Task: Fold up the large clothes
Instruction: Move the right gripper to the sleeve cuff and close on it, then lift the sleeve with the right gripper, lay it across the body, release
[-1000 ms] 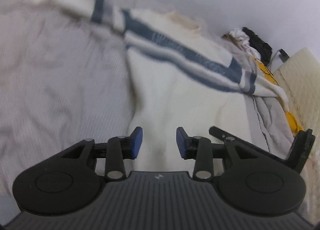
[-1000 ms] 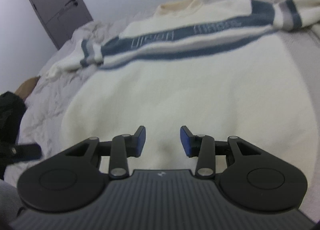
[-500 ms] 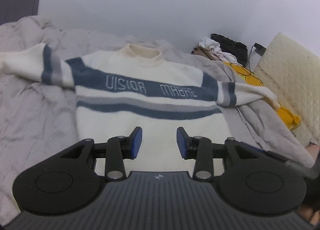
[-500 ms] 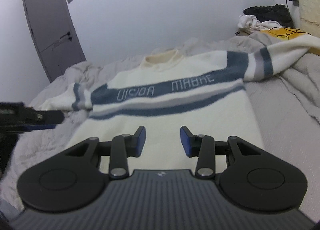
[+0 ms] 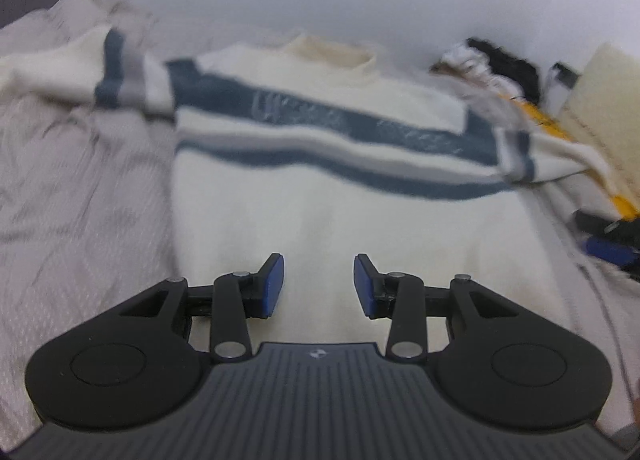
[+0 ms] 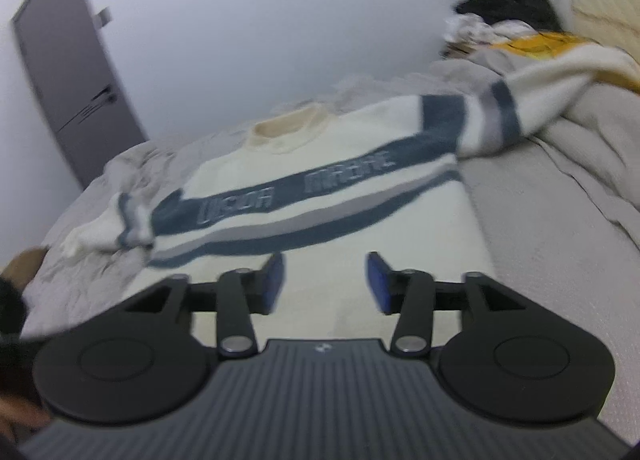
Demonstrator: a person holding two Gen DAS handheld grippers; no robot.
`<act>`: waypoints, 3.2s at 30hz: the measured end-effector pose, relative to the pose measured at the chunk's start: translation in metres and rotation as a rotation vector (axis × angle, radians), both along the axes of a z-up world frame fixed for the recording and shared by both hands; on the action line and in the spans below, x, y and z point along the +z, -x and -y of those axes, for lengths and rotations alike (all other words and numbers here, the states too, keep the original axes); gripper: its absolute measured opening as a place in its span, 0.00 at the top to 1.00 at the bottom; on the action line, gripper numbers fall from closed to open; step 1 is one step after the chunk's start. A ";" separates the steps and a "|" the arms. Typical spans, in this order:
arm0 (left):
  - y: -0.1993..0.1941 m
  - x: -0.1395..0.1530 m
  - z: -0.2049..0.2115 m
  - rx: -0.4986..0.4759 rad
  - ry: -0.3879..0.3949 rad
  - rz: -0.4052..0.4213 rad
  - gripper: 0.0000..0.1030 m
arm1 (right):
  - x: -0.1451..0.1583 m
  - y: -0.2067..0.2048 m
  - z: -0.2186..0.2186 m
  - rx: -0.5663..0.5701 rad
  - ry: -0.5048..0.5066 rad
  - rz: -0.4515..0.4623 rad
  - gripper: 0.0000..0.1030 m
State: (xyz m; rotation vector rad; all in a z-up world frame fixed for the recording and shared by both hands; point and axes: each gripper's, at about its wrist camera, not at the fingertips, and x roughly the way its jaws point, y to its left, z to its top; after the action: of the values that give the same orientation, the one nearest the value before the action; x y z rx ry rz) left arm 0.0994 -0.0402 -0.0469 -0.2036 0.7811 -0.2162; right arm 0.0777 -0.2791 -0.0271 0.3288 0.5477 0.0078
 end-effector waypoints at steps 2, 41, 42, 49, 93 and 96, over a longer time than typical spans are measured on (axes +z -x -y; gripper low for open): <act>-0.004 -0.011 -0.002 0.023 -0.013 -0.037 0.57 | -0.003 -0.005 0.014 -0.054 -0.045 -0.007 0.27; -0.042 -0.032 -0.012 0.130 0.111 -0.029 0.51 | -0.067 -0.245 0.328 -0.608 -0.235 0.301 0.56; -0.042 -0.032 -0.013 0.130 0.116 -0.028 0.51 | -0.062 -0.248 0.336 -0.632 -0.243 0.319 0.57; -0.044 -0.032 -0.020 0.130 0.151 -0.031 0.51 | -0.011 -0.252 0.352 -0.675 -0.149 0.420 0.57; -0.015 0.012 -0.128 0.285 0.352 0.119 0.51 | 0.001 -0.095 -0.123 -0.280 0.391 0.286 0.82; -0.020 0.006 -0.132 0.286 0.364 0.105 0.51 | -0.031 -0.090 -0.138 -0.251 0.388 0.237 0.79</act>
State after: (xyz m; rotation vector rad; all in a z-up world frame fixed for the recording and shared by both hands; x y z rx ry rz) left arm 0.1196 0.0922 -0.0406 -0.6388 0.5951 -0.0954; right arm 0.1678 -0.1415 -0.0579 0.0145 0.2610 -0.2956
